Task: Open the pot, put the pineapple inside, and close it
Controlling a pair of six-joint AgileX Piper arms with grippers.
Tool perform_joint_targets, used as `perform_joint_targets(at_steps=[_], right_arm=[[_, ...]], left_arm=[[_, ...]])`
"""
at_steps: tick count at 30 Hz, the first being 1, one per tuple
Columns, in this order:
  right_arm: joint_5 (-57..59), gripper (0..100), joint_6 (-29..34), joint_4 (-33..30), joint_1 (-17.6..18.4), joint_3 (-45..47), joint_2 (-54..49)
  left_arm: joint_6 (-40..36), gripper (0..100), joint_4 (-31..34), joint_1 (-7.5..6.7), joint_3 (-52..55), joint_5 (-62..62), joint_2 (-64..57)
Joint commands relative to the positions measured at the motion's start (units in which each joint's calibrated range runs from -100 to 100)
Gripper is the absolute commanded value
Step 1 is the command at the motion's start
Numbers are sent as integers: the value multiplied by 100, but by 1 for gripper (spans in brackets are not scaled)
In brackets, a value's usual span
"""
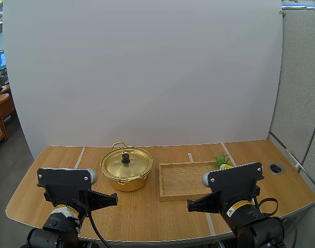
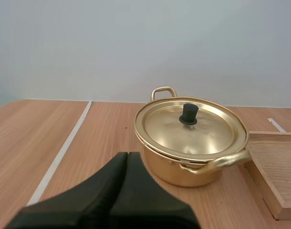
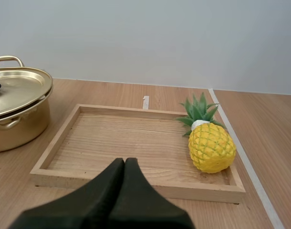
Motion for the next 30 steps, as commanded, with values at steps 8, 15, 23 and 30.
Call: perform_joint_targets(at_steps=[8,15,23,30], right_arm=[[2,0,25,12,-16,-79,-32],[1071,0,25,12,-16,-1483,-32],[2684,0,25,12,-16,-3153,-32],[4292,0,25,12,-16,-4283,-32]], left_arm=[[198,0,35,0,-216,-335,-22],[619,0,35,0,-1254,-335,-22],[886,0,35,0,-2663,904,-22],[886,0,35,0,-4116,3174,-22]])
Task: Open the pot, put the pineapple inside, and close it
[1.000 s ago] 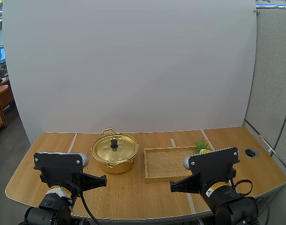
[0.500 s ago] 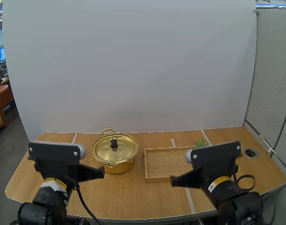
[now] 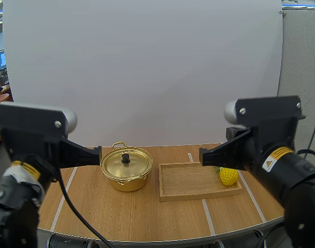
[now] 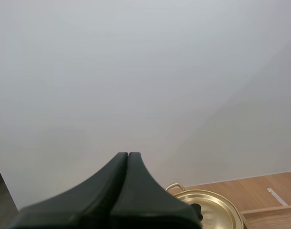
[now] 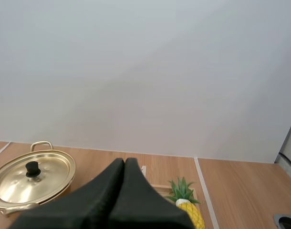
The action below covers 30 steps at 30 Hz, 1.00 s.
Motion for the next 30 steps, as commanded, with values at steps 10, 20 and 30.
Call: perform_joint_targets(at_steps=[10,20,30], right_arm=[[2835,0,7,-25,-16,-851,0],[3124,0,7,-25,-16,-851,1465],[3124,0,7,-25,-16,-851,3066]], left_arm=[[-5,0,14,0,-1664,2833,0],[-5,0,-166,0,-1664,3268,1274],[487,0,-863,0,-1664,2947,3333]])
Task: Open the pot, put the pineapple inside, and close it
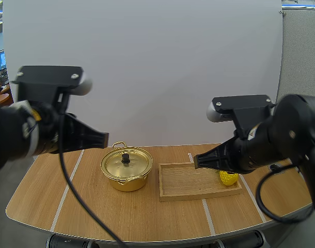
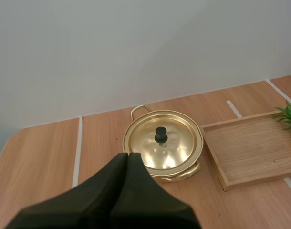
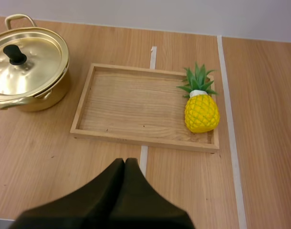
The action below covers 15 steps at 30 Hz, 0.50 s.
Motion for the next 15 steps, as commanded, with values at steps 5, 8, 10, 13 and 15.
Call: perform_joint_targets(at_steps=[5,8,10,13,15], right_arm=[[0,0,7,-25,-16,-58,542],[0,0,7,-25,-16,-58,542],[0,0,7,-25,-16,-58,542],[0,0,7,-52,-16,-58,542],[0,10,7,-98,-16,-58,542]], left_arm=[[113,0,-254,0,-24,-574,1221],[251,9,-254,0,-24,-725,1472],[277,20,-254,0,-24,-808,1607],[277,46,-254,0,-24,-843,1710],[277,69,-266,0,-24,-843,1721]])
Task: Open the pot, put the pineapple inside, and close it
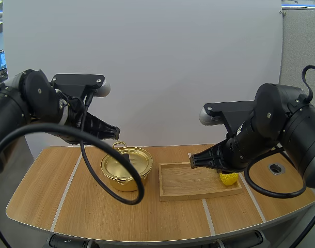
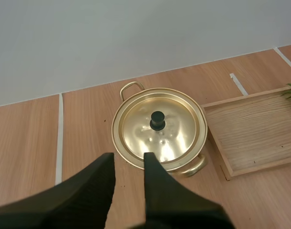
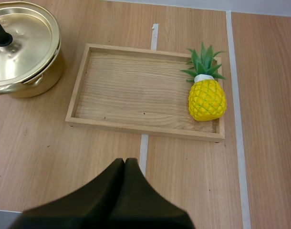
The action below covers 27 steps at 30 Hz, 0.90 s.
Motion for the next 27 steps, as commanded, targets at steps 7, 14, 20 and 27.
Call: perform_joint_targets(at_steps=[7,14,20,27], right_arm=[[0,82,-23,-242,-16,-58,-17],[0,100,-23,-251,-16,-58,-17],[0,100,-23,-251,-16,-58,-17],[0,100,-23,-251,-16,-58,-17]], left_arm=[[521,100,-110,0,-24,54,21],[677,100,-110,0,-24,396,21],[1304,100,-363,0,-24,396,129],[2099,100,-1151,0,-35,96,944]])
